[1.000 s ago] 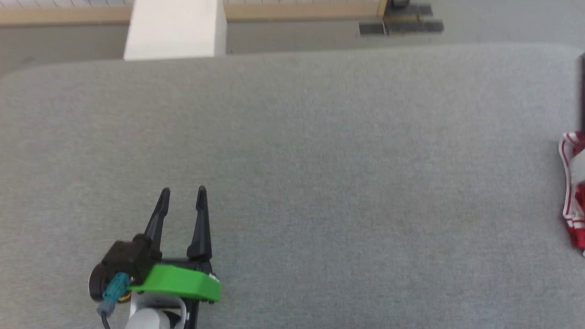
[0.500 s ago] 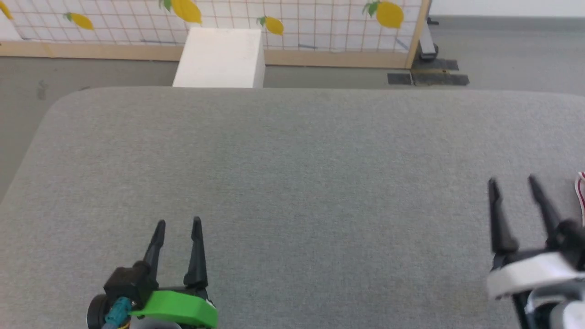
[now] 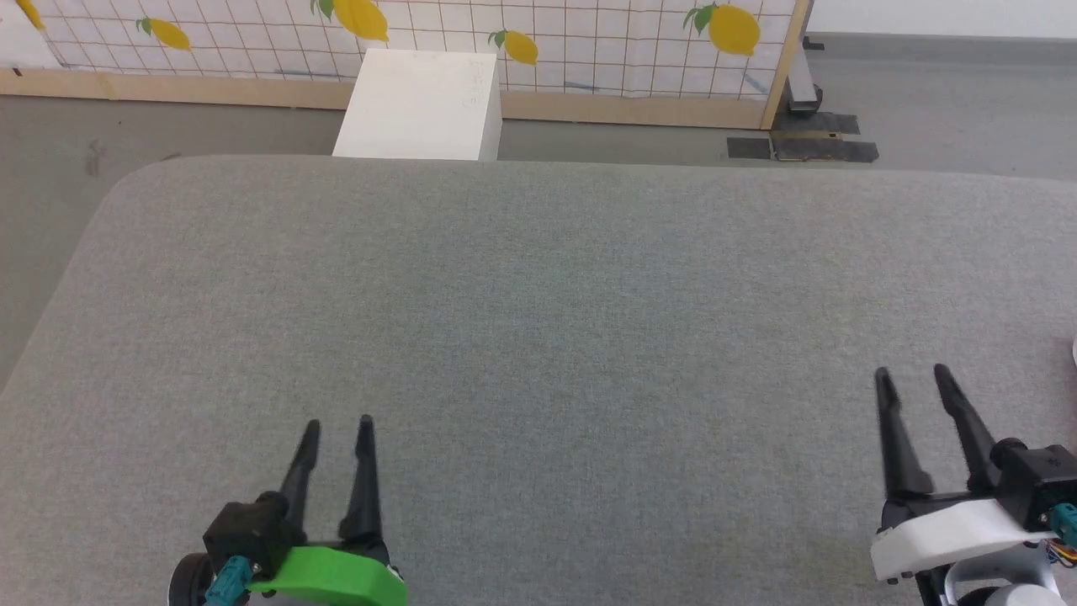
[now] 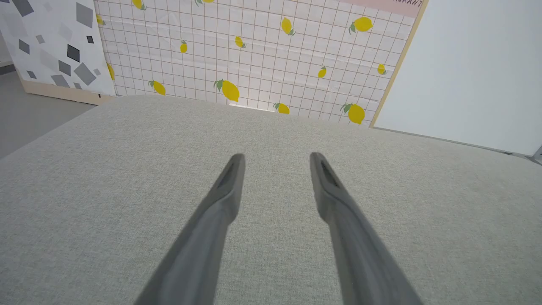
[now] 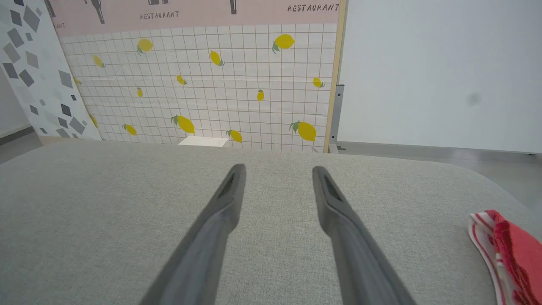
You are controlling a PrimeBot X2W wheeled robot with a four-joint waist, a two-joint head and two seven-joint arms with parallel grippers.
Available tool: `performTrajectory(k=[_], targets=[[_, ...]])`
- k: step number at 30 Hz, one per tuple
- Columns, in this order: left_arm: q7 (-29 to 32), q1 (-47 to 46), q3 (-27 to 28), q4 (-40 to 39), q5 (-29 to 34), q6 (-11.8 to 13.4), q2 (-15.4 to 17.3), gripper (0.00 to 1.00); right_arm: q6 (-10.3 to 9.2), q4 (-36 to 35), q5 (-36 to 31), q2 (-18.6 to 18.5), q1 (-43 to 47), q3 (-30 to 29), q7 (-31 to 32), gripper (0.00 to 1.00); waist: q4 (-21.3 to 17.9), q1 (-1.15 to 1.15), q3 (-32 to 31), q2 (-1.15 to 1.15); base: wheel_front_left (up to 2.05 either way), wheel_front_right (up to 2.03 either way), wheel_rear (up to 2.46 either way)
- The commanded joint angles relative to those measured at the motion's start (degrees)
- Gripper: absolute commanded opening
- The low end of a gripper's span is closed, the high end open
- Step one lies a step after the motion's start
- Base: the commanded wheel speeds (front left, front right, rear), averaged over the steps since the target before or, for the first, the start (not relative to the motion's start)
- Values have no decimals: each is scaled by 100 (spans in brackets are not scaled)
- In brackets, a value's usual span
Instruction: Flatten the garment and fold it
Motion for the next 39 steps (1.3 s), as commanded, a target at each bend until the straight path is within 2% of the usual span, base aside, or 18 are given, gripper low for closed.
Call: performTrajectory(k=[1,39], targets=[[2,-1,-3,-1,1,0,0,0,0,-1,-2,-1,0,-1,1,0,0,0,-1,0,0,0,0],[429,-118,114,-115,371,33,-3,0,-3,-28,-138,31,-68,172,280,0,-38,0,-100,0,0,0,0]])
